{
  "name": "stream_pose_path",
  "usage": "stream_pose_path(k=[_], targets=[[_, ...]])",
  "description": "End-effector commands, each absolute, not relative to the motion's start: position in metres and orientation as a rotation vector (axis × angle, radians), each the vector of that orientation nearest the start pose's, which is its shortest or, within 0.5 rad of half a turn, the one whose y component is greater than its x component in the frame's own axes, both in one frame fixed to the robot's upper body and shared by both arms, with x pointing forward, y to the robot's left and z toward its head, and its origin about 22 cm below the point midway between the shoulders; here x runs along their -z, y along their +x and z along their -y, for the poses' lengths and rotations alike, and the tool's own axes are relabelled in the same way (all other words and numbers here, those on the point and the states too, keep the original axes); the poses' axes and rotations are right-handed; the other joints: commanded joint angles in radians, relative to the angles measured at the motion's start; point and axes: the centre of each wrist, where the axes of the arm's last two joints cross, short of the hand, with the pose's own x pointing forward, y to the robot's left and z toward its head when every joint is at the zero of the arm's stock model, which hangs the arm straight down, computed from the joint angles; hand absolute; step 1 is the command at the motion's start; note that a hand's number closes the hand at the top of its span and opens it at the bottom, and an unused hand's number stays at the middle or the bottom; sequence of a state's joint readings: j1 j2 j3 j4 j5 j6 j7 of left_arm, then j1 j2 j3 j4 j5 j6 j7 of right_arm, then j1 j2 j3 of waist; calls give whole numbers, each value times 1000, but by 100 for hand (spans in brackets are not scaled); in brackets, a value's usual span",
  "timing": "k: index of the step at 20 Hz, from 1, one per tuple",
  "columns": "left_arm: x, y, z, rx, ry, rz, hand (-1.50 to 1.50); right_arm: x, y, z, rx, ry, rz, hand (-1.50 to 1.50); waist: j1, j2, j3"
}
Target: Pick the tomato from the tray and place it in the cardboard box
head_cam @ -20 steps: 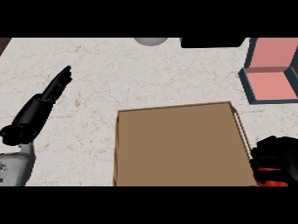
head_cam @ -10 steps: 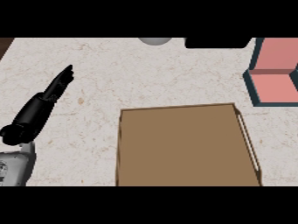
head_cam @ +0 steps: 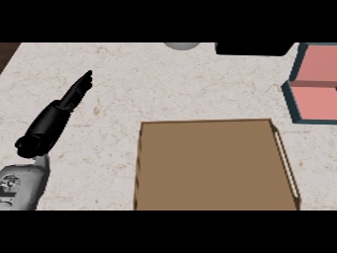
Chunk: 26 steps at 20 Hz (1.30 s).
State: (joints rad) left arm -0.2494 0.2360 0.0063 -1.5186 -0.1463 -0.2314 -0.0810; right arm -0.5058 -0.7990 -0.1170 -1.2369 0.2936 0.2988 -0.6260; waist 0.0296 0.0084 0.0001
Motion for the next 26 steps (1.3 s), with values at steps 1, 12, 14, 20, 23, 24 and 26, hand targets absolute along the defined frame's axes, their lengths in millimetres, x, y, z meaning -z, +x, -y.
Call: stream_pose_path(k=[1, 12, 14, 20, 23, 24, 26], targets=[[-70, 311, -244, 568, 61, 1787, 0, -191, 363, 413, -1227, -648, 1919, 150, 17, 9, 1], [-72, 308, -245, 592, 39, 1782, 0, -190, 377, 453, -1569, -587, 1451, 150, 44, 19, 2], [-74, 308, -248, 586, 41, 1791, 0, -187, 377, 461, -1593, -617, 1382, 150, 56, 22, 3], [-78, 312, -241, 568, 15, 1794, 0, -175, 381, 463, -1705, -402, 1351, -150, 44, 21, 3], [-73, 306, -244, 585, 29, 1786, 0, -170, 384, 463, -1644, -300, 1504, -150, 51, 22, 5], [-81, 308, -250, 574, 40, 1779, 0, -169, 382, 465, -1586, -270, 1579, -150, 42, 17, 5], [-77, 312, -251, 589, 36, 1774, 0, -167, 399, 443, -1407, -176, 1750, -150, 43, 23, 5]])
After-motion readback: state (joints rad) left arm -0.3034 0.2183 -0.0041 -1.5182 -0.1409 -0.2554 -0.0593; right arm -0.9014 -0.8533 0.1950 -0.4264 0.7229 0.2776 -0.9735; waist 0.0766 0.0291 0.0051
